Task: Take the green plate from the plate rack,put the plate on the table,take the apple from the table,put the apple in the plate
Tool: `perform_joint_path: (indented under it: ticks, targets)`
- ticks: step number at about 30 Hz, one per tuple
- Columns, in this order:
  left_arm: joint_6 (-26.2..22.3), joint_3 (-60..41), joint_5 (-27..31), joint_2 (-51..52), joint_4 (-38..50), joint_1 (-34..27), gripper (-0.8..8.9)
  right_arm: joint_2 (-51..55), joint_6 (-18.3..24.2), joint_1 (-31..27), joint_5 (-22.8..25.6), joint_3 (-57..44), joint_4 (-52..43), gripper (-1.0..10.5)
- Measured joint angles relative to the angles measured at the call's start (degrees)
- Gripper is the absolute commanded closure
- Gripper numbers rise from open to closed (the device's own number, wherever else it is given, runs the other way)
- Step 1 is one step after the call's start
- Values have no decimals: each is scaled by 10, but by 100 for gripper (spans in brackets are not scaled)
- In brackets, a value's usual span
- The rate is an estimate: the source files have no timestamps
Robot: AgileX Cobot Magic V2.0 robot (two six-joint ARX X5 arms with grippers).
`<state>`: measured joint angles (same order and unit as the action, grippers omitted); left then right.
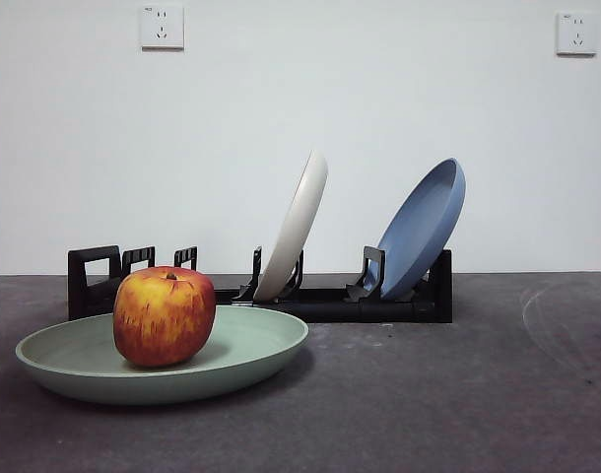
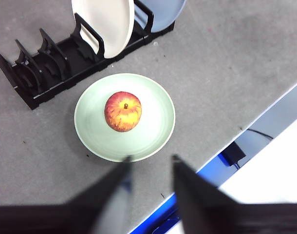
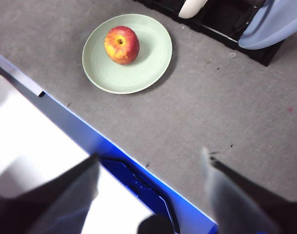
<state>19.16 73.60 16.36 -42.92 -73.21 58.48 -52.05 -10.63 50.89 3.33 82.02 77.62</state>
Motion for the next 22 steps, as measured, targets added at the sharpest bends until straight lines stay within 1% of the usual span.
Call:
perform_joint_path:
  ticks: [7, 9, 12, 16, 22]
  targets:
    - [0, 0, 0, -8, 0, 0, 822, -2, -3, 0, 4, -1, 0, 962]
    - [0, 0, 0, -8, 0, 0, 822, -3, -5, 0, 12, -1, 0, 960]
    - [0, 0, 14, -8, 2, 0, 816, -2, -17, 0, 14, -1, 0, 958]
    - [6, 0, 20, -8, 4, 0, 816, -3, -32, 0, 16, -1, 0, 944]
    - [7, 0, 20, -9, 4, 0, 816, -3, -38, 0, 39, -1, 0, 945]
